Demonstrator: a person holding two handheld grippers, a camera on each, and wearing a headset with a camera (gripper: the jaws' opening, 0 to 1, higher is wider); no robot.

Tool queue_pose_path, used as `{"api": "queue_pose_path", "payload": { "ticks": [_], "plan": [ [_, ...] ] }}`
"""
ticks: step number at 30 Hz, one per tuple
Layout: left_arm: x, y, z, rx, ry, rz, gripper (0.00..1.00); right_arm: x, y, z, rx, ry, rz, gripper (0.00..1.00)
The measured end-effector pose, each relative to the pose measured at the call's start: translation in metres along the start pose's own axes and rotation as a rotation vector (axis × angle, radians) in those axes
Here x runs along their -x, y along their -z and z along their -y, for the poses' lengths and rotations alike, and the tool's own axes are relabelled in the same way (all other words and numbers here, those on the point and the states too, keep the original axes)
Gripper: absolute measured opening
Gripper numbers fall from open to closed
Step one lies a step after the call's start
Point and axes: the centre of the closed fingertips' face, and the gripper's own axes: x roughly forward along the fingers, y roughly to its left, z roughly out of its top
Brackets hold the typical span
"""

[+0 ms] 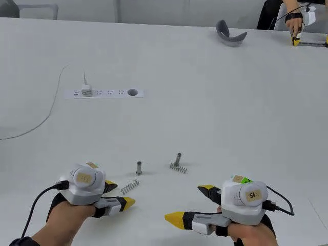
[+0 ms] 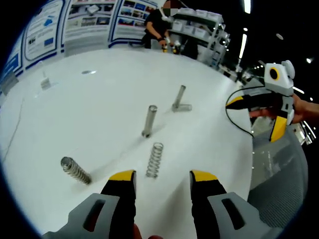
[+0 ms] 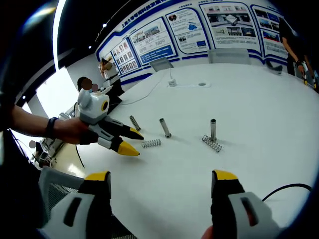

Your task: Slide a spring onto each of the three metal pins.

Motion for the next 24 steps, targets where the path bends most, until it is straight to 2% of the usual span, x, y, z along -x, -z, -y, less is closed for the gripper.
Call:
{"api": "queue_pose_path", "payload": {
  "ticks": [11, 17, 18, 20, 21, 24],
  "plan": [
    [-0.012, -0.004, -0.003, -0.002, -0.016, -0.005, 0.33, 0.001, 0.001, 0.002, -0.004, -0.008, -0.002, 0.84],
    [-0.011, -0.002, -0.009, -0.088, -0.069, -0.028, 0.21, -0.001, 0.001, 0.000, -0.006, -0.012, -0.001, 0.84],
    [-0.011, -0.001, -0.011, -0.161, -0.083, -0.049, 0.20, -0.001, 0.001, 0.000, -0.003, -0.011, -0.001, 0.84],
    [-0.012, -0.001, -0.011, -0.237, -0.095, -0.066, 0.18, -0.001, 0.001, -0.001, -0.001, -0.011, -0.003, 0.84],
    [-0.013, 0.000, -0.012, -0.250, -0.104, -0.071, 0.17, -0.001, 0.000, -0.001, -0.001, -0.012, -0.002, 0.84],
    [-0.012, -0.001, -0.014, -0.233, -0.118, -0.074, 0.11, -0.001, -0.001, -0.001, -0.001, -0.012, 0.000, 0.84]
  ]
}}
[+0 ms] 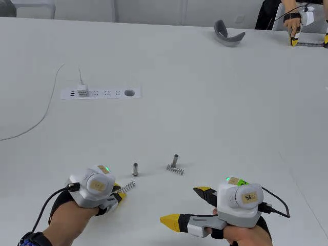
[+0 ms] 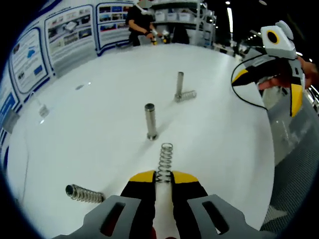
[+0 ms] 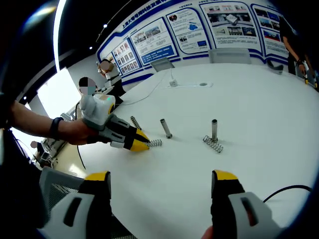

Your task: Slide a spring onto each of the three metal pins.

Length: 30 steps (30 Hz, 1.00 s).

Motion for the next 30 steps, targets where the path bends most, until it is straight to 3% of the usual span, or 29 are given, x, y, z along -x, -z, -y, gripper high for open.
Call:
{"api": "queue_pose_path", "payload": {
  "ticks": [9, 13, 21, 30],
  "plan": [
    [0.001, 0.003, 0.000, 0.069, -0.013, -0.011, 0.10, -0.001, -0.003, -0.002, 0.010, -0.005, 0.000, 0.84],
    [0.007, 0.008, 0.000, 0.065, -0.020, -0.023, 0.10, -0.002, -0.003, -0.003, 0.005, -0.011, -0.001, 0.84],
    [0.022, 0.010, -0.002, 0.075, -0.034, -0.018, 0.10, -0.003, 0.000, -0.006, 0.013, -0.021, -0.014, 0.84],
    [0.041, 0.011, 0.000, 0.120, -0.035, 0.017, 0.10, -0.001, 0.002, -0.004, 0.013, -0.028, -0.022, 0.84]
  ]
}}
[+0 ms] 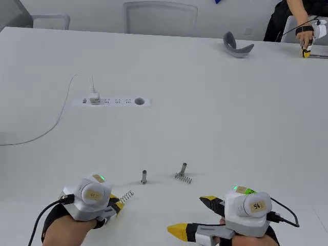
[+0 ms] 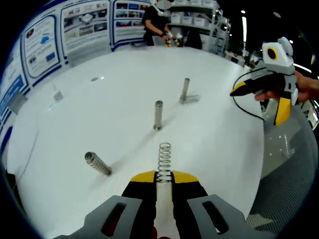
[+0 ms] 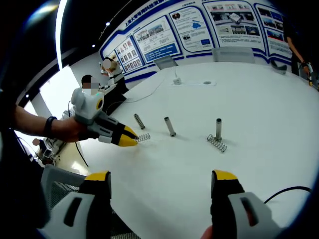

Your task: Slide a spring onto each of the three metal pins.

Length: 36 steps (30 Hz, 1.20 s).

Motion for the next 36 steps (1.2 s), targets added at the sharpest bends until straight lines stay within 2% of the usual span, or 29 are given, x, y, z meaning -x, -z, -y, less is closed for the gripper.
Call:
{"api": "queue_pose_path", "payload": {
  "ticks": [18, 26, 31, 36],
  "plan": [
    [0.024, -0.008, 0.020, 0.011, 0.035, 0.048, 0.10, -0.006, 0.001, -0.015, 0.003, -0.047, 0.000, 0.81],
    [0.029, -0.012, 0.035, 0.012, 0.061, 0.068, 0.10, -0.010, 0.000, -0.022, 0.017, -0.068, -0.009, 0.80],
    [0.034, -0.011, 0.050, -0.025, 0.093, 0.066, 0.10, -0.015, -0.003, -0.027, 0.018, -0.086, -0.009, 0.79],
    [0.037, -0.011, 0.058, -0.047, 0.111, 0.067, 0.10, -0.019, -0.005, -0.035, 0.017, -0.108, -0.009, 0.76]
  ]
}}
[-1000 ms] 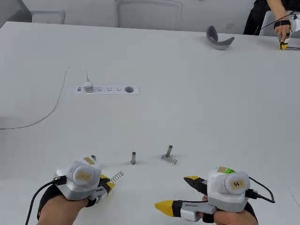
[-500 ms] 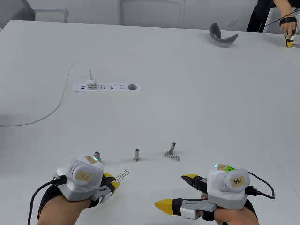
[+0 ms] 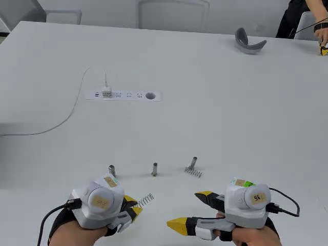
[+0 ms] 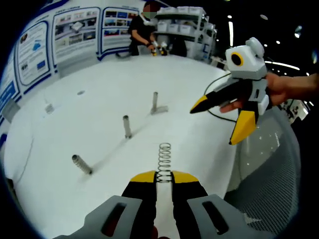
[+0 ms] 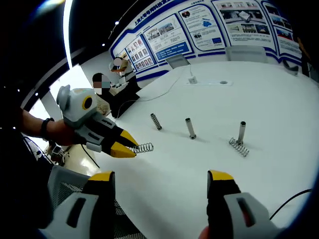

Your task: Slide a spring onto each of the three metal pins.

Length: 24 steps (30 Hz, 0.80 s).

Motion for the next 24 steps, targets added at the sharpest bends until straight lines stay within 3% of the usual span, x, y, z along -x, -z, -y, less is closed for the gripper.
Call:
{"api": "queue_pose_path", "payload": {
  "ticks": [12, 24],
  "plan": [
    [0.002, -0.003, 0.026, -0.062, 0.057, -0.004, 0.10, -0.009, 0.003, -0.013, -0.023, -0.046, -0.005, 0.67],
    [-0.001, -0.014, 0.046, -0.121, 0.094, 0.011, 0.10, -0.012, 0.000, -0.029, -0.149, -0.138, 0.027, 0.52]
  ]
}}
